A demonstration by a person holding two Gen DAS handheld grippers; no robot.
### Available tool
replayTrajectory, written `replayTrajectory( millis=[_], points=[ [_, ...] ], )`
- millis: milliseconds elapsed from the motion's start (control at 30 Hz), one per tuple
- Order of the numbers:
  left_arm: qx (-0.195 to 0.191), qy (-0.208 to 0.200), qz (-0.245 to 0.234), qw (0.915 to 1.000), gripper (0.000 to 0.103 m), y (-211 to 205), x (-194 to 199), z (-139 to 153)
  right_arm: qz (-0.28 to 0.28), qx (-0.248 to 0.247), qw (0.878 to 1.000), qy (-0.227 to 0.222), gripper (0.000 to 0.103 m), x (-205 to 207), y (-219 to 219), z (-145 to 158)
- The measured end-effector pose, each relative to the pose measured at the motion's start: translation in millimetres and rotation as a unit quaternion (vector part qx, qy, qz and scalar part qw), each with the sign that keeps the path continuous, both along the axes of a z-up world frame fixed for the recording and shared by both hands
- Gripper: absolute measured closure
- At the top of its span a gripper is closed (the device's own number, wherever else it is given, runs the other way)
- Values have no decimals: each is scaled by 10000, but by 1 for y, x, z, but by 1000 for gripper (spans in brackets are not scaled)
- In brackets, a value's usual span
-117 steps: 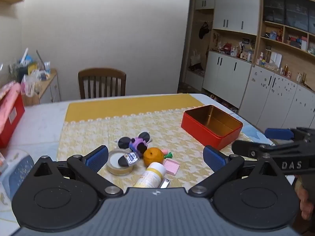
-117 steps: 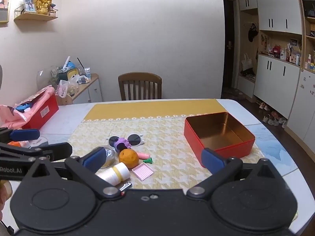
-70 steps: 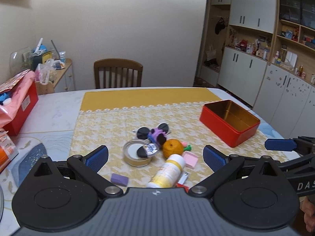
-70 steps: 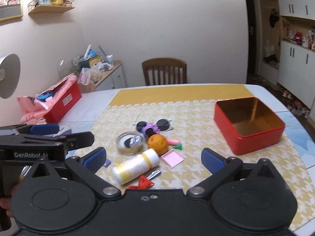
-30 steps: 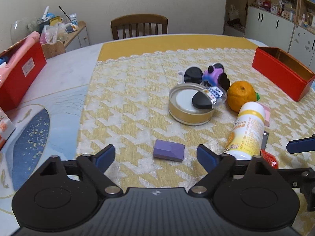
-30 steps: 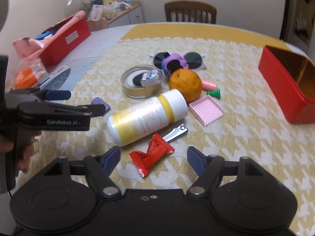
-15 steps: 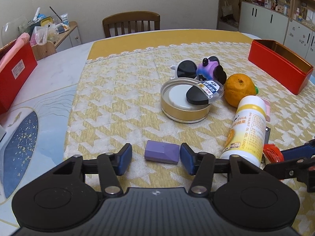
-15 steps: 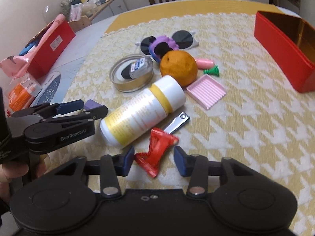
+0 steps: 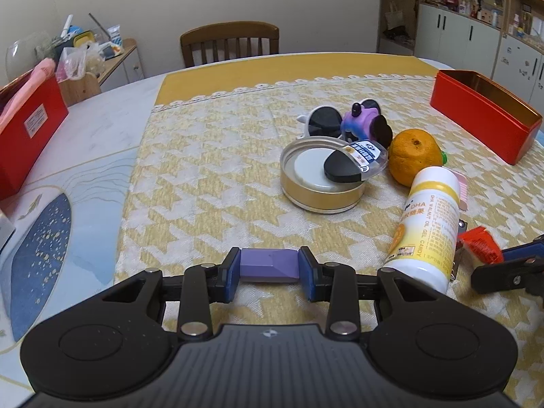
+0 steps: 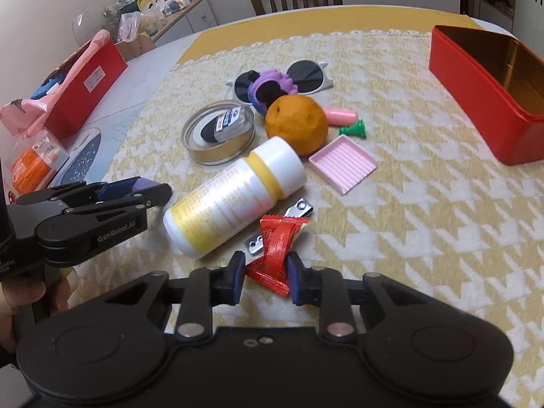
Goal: Organize rigid objects
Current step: 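Grasp the purple eraser with the left tool while the right tool grasps the red candy, then carry both items into the red tin and open both tools to release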
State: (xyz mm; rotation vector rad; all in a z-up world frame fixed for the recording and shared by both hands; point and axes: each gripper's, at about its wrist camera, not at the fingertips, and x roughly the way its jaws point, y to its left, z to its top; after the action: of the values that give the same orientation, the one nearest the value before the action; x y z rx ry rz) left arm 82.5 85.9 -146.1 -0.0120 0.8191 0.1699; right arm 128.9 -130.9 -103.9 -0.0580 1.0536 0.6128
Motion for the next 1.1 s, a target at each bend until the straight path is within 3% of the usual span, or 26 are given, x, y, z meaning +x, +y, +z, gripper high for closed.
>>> replayTrajectory(
  millis=[200,567,967,1100],
  points=[
    [-157,-21,156,9998,68,5,-5,19,-19,132,9998,-175,78,4,-14,16],
    [-192,-252,15,9995,68,-19,-4,68,18,329,9985,-436,78,21,-42,56],
    [65,-646,-389,9971,68,-80,27,115,-39,453,9956,-824,78,59,-102,96],
    [-10,-724,-451,9964,68,-103,48,129,-91,508,9946,-898,78,79,-125,105]
  ],
)
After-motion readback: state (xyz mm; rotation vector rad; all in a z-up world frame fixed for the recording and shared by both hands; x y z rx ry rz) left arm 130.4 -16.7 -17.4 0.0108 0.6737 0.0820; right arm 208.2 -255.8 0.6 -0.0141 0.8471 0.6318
